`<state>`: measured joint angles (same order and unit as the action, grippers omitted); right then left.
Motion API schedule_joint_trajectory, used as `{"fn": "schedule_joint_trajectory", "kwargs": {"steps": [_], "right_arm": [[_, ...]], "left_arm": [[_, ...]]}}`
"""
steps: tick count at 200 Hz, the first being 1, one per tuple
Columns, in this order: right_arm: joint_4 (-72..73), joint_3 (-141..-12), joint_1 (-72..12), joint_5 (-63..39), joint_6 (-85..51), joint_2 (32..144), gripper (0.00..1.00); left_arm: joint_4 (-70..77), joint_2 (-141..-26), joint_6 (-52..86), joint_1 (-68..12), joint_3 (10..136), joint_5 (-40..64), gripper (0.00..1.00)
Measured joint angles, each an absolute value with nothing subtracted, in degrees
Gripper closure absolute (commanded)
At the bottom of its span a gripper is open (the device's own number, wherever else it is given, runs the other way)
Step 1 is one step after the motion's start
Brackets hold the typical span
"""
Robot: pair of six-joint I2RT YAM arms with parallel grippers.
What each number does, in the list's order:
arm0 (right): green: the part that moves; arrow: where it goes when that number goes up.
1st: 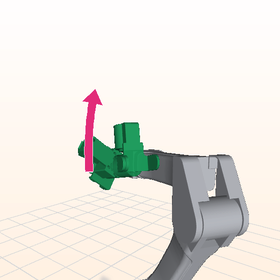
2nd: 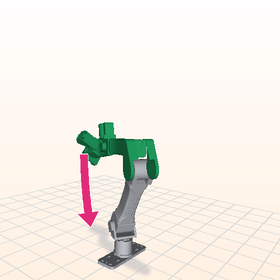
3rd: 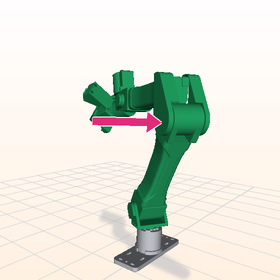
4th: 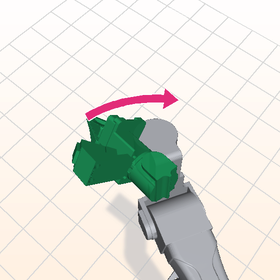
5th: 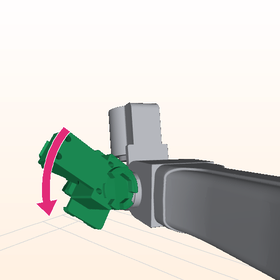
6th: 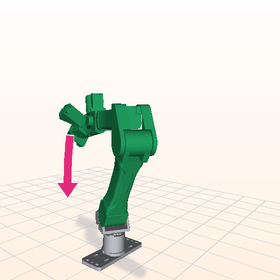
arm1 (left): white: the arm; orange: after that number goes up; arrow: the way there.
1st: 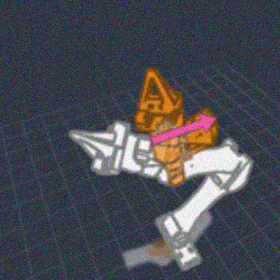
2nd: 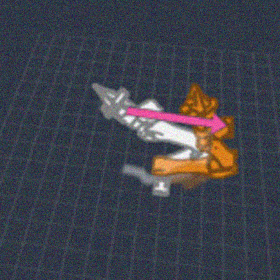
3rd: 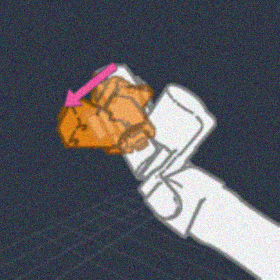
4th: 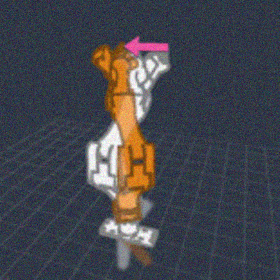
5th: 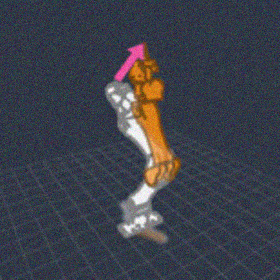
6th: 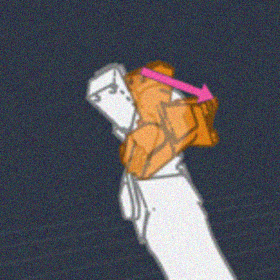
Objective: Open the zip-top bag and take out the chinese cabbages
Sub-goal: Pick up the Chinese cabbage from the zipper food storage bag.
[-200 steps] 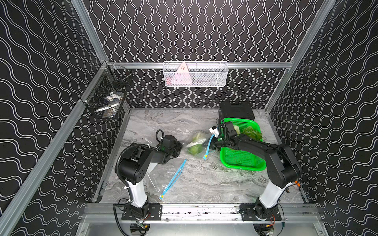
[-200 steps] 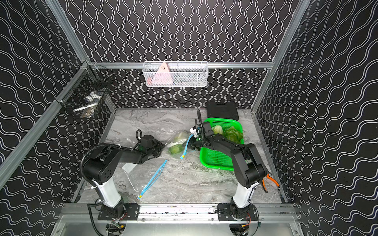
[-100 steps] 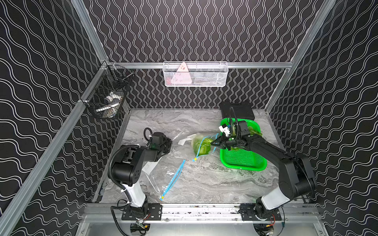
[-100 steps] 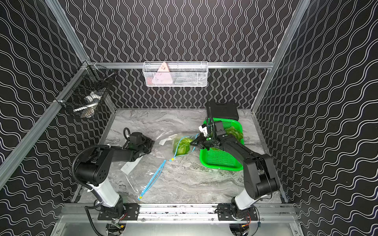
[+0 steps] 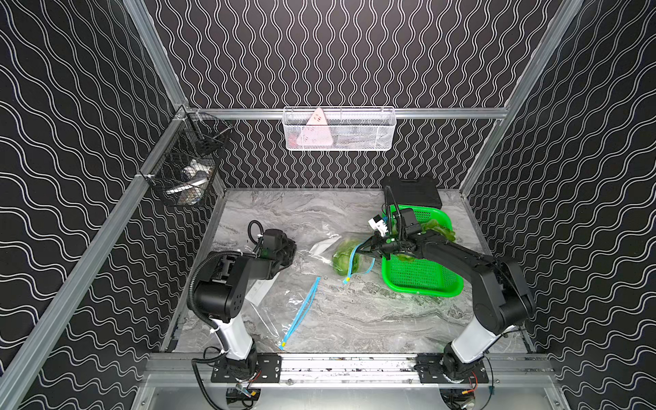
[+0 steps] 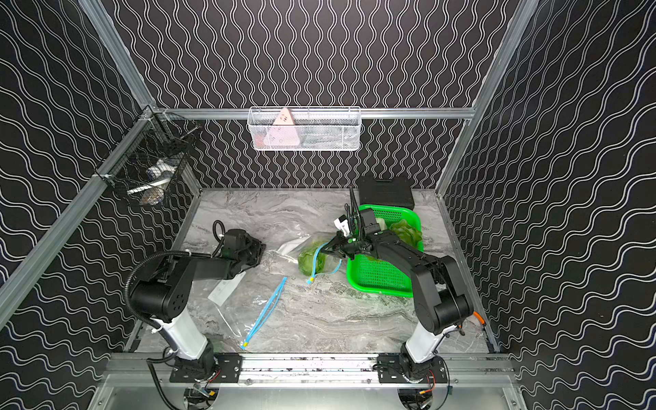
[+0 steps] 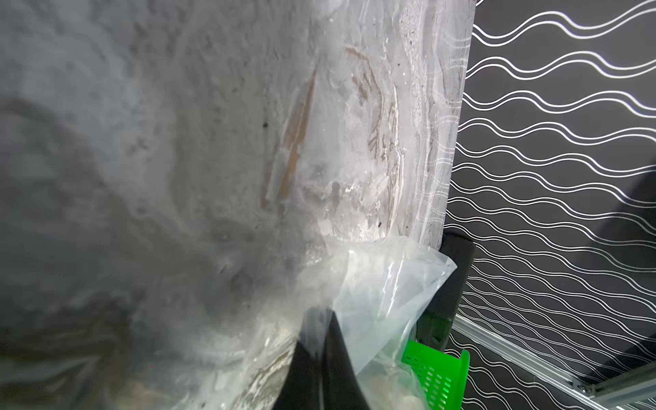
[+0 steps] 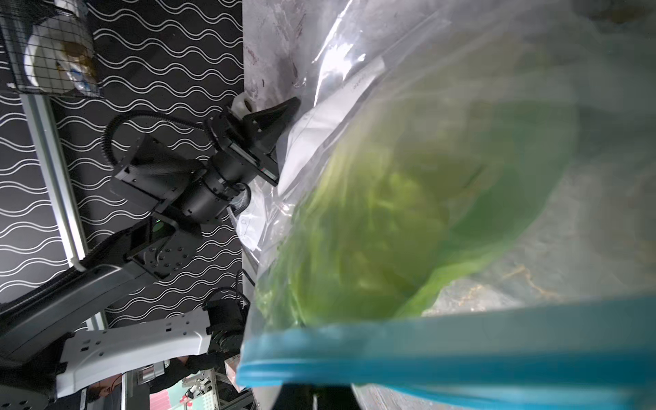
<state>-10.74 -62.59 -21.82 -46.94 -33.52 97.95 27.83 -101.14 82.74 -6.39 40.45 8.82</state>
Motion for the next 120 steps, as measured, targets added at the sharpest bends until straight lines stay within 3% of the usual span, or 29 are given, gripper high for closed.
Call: {"fn": "schedule_joint_trajectory", "kwargs": {"steps": [15,54,75,98,120], "right_arm": [[-10.26,-62.37,-21.91,-46.06,-33.61,98.1,0.64],[-9.19,-62.33,-22.02,-44.77,-35.14,98.8,0.52],[-9.06,-62.78,-22.06,-44.07,-35.2,100.2,0.53],[-9.08,-63.48,-22.72,-43.46,-35.35,101.73,0.64],[-9.1,-63.77,-23.73,-43.13,-35.4,103.04,0.59]], "left_arm": [[27.86,-101.14,82.74,-6.42,40.47,8.93,1.0],[27.9,-101.14,82.74,-6.42,40.38,9.26,1.0],[27.97,-101.14,82.74,-6.42,40.12,9.3,1.0],[28.05,-101.14,82.74,-6.46,40.05,9.43,1.0],[28.14,-101.14,82.74,-6.48,40.03,9.47,1.0]]}}
